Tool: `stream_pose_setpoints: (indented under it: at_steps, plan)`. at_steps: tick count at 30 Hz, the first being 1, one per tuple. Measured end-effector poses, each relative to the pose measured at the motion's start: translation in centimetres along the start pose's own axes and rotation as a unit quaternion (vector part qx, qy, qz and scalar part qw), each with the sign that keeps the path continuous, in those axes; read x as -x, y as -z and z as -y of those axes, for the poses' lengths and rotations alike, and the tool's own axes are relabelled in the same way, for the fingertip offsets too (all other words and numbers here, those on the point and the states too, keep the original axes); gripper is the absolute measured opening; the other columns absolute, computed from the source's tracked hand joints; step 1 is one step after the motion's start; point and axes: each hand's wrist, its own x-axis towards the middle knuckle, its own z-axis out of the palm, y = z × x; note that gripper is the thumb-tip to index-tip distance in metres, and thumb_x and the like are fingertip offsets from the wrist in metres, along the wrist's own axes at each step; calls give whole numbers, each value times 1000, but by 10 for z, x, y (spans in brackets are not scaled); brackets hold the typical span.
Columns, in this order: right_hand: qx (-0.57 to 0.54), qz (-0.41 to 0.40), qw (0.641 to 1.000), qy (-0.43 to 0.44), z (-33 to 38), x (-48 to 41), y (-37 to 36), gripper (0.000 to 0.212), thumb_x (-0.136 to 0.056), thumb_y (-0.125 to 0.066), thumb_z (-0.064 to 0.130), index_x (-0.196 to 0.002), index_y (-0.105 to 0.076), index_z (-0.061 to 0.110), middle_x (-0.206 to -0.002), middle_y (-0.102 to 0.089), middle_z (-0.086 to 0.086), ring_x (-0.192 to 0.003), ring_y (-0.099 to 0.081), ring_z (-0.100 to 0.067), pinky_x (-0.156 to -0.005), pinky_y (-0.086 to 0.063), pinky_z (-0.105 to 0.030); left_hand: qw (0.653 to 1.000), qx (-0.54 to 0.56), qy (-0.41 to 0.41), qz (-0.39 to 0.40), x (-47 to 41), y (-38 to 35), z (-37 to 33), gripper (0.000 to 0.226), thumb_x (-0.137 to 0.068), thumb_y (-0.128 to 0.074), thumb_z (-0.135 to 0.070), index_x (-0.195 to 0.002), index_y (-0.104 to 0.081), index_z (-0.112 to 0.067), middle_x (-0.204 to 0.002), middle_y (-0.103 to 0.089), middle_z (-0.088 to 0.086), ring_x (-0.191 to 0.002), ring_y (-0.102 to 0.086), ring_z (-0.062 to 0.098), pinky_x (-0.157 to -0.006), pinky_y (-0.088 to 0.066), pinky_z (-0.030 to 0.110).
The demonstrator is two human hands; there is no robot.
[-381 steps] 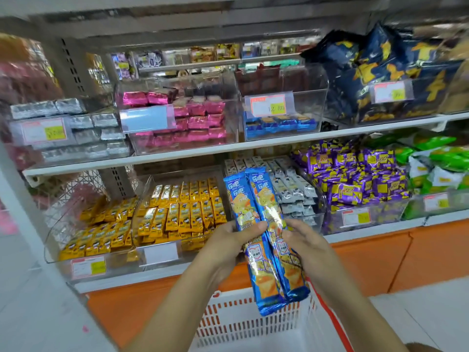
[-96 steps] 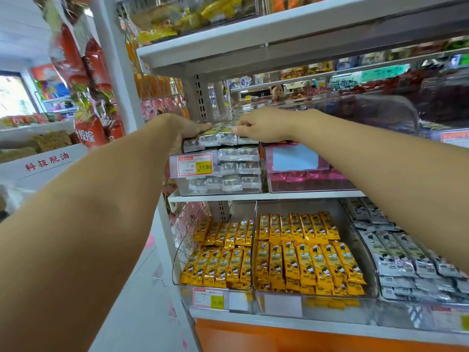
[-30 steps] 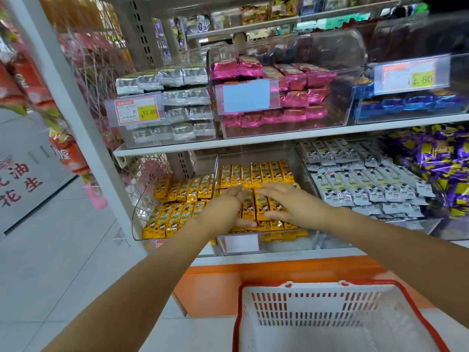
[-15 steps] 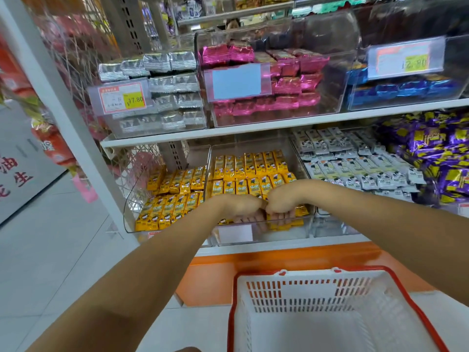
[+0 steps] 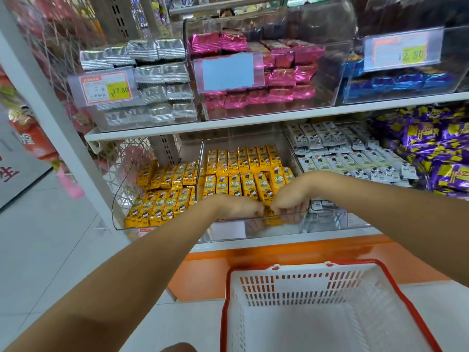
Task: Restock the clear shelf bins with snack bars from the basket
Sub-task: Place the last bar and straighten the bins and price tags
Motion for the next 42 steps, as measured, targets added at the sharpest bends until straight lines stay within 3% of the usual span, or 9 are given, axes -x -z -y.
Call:
stream_pose_setpoints:
  at_steps: [6,9,12,20,25,29,33,37,42]
  plan:
    - [-86,9,996,15,-12,-2,1,43,-99,-34,24,-131,-52,1,-134,-56,-13,-117,-54,-23,-100,-43,-36,1000,16,13,-9,-4,-3,-4,30,-96,-31,-5,-86,-58,-7,-78,-57,1,-62,-53,1,-53,-42,6]
    - [-64,-29,997,27,-13,-1,6,39,-99,-40,26,-127,-57,5,-132,-58,-12,-106,-58,-19,-81,-47,-26,999,34,1,-4,-4,-2,0,32,-99,-27,-12,-89,-58,-10,-102,-64,13,-79,-57,11,-81,-44,20]
    - [-49,-60,996,38,-12,1,14,31,-98,-47,28,-117,-63,10,-123,-62,-9,-96,-61,-17,-72,-50,-19,999,47,5,-4,-3,-1,1,32,-101,-26,-19,-101,-56,-7,-115,-63,17,-92,-56,19,-98,-40,32]
    - [-86,-138,984,75,-14,26,36,22,-96,-45,4,-81,-60,0,-66,-53,-9,-48,-47,-13,-44,-41,-16,998,30,43,-24,17,10,2,44,-102,-29,-36,-113,-61,-10,-111,-63,6,-89,-57,15,-79,-44,22]
    - [146,-300,943,19,-2,35,26,26,-98,-43,8,-75,-54,3,-73,-48,-7,-69,-45,-18,-70,-48,-27,995,-5,98,-34,32,24,12,56,-102,-26,-41,-117,-61,0,-118,-64,16,-84,-60,20,-75,-47,26]
    - [95,-267,958,-31,16,10,-5,35,-94,-33,-3,-61,-41,4,-69,-41,-5,-67,-45,-20,-71,-45,-29,987,-101,122,-30,37,17,18,53,-103,-24,-42,-141,-40,-10,-137,-47,9,-116,-50,23,-96,-41,34]
    - [68,-286,948,-125,24,-21,-24,45,-95,-39,11,-140,-41,5,-141,-33,-28,-128,-34,-44,-105,-35,-48,990,-62,123,-19,35,10,25,67,-98,-20,-57,-151,-17,-16,-157,-20,7,-129,-41,20,-102,-36,36]
    - [-88,-355,923,-120,29,-21,-13,54,-96,-45,24,-144,-33,2,-147,-25,-21,-136,-25,-37,-111,-27,-44,991,27,129,-17,35,15,24,70,-98,-20,-57,-152,-9,-14,-157,-18,11,-112,-51,20,-85,-39,26]
    - [-105,-314,942,-62,24,-16,-2,40,-96,-41,17,-131,-51,1,-139,-44,-21,-131,-38,-38,-107,-31,-45,988,27,150,-1,36,20,27,85,-93,-17,-65,-132,-48,4,-139,-47,21,-106,-58,25,-89,-46,33]
